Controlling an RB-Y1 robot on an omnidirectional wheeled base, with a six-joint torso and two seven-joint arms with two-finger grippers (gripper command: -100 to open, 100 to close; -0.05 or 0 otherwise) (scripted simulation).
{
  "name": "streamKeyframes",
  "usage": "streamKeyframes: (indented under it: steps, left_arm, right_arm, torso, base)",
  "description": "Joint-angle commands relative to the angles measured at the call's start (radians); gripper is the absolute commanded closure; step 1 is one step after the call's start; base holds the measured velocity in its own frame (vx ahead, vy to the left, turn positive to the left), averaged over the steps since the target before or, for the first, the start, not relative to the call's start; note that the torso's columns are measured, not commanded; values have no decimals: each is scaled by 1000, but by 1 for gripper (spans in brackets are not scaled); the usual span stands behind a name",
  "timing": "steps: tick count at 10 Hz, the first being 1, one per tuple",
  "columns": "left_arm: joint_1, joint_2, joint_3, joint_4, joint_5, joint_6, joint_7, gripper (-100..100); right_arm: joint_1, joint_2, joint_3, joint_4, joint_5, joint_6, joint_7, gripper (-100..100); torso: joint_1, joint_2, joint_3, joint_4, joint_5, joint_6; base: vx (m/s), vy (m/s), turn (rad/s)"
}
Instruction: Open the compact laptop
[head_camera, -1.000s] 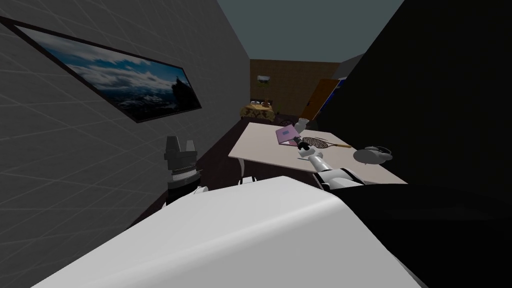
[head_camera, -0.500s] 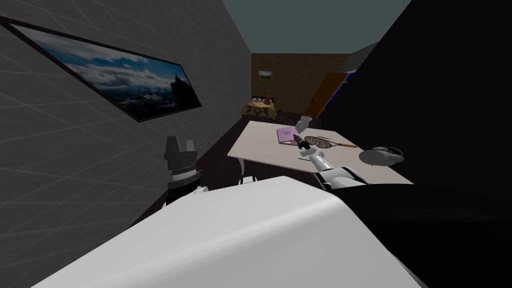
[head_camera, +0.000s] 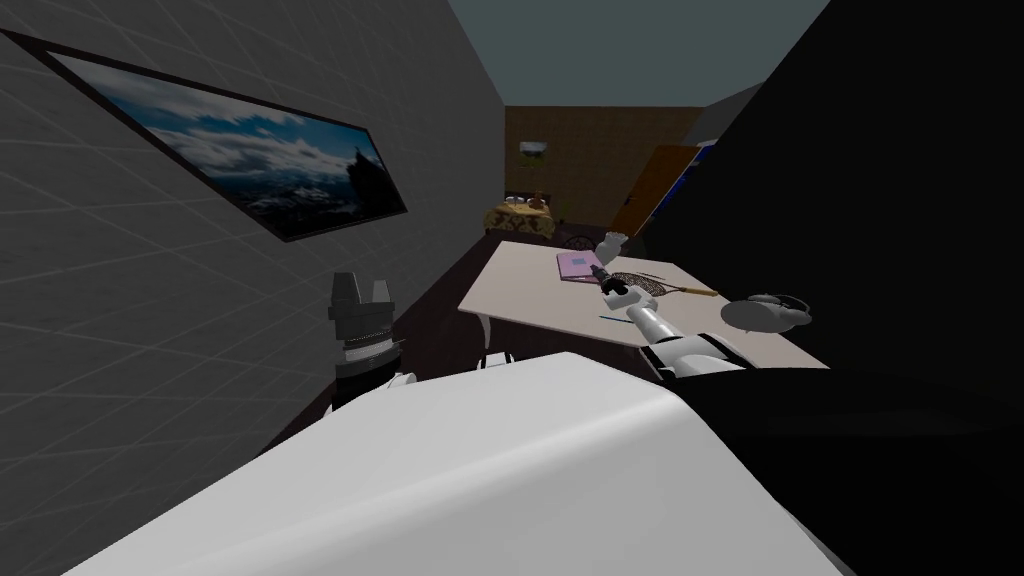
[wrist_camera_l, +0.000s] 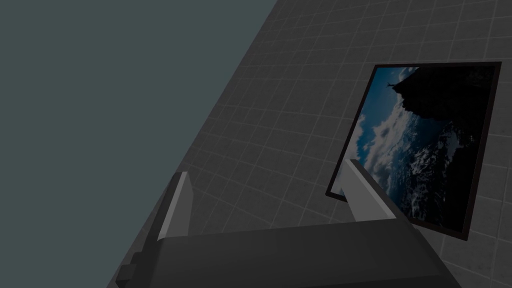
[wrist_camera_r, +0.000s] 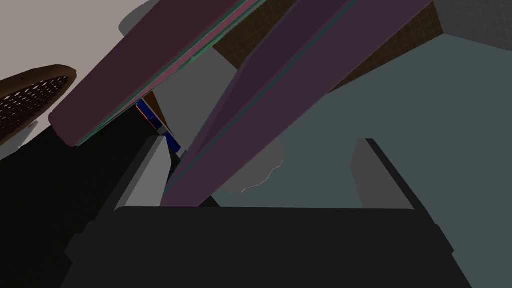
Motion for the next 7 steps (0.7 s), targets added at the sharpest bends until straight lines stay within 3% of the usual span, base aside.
streamKeyframes:
  steps: [1, 2, 7]
  left_arm:
    - [0, 0, 0, 0, 0, 0, 0, 0]
    - [0, 0, 0, 0, 0, 0, 0, 0]
    - [0, 0, 0, 0, 0, 0, 0, 0]
  right_arm:
    - [0, -19, 11, -8, -12, 9, -9, -100]
    - [0, -21, 12, -9, -14, 11, -11, 0]
    - [2, -18, 14, -7, -14, 12, -11, 0]
  torso:
    - [0, -1, 0, 0, 0, 0]
    - [-1, -2, -1, -1, -1, -1]
    - [0, -1, 0, 0, 0, -1]
  base:
    - [-5, 7, 2]
    - [0, 0, 0]
    - [0, 0, 0]
